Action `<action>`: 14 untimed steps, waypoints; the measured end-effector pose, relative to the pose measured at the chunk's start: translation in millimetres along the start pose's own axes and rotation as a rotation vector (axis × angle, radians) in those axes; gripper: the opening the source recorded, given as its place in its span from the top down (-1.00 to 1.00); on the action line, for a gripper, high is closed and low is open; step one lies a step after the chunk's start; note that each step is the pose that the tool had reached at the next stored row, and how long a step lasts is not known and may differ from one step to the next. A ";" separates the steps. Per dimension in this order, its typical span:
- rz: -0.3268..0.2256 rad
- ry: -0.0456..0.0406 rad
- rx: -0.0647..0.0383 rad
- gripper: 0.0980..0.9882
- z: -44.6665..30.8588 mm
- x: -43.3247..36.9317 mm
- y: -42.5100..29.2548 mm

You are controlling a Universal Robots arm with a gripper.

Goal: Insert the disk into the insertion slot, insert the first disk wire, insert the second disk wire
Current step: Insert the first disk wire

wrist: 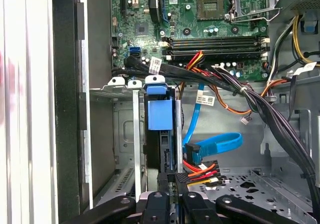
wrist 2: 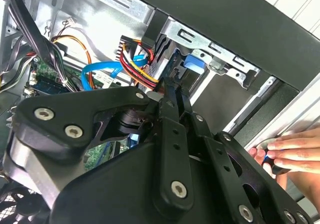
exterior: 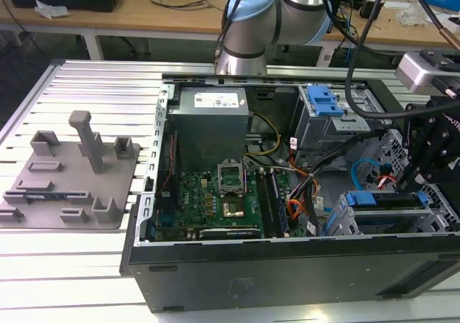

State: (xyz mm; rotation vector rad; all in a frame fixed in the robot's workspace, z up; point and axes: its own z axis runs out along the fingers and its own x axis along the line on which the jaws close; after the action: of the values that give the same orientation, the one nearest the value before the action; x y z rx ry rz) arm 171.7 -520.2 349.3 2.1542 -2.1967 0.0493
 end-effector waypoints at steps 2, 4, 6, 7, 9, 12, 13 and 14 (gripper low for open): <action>0.000 0.0000 0.000 0.85 0.5 -0.1 0.0; 0.000 0.0000 0.000 0.85 1.0 -0.1 -0.1; 0.000 0.0000 0.000 0.85 1.6 -0.1 -0.2; 0.000 0.0001 0.000 0.85 1.9 -0.1 -0.2; 0.000 0.0000 0.000 0.85 2.7 -0.2 -0.2; 0.000 0.0001 0.000 0.85 3.3 -0.2 -0.3; 0.000 0.0001 0.000 0.85 3.5 -0.2 -0.4; 0.000 0.0001 0.000 0.85 3.7 -0.3 -0.4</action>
State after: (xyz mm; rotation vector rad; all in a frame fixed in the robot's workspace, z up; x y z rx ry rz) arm 172.1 -520.2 345.6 2.1541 -2.1967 0.0494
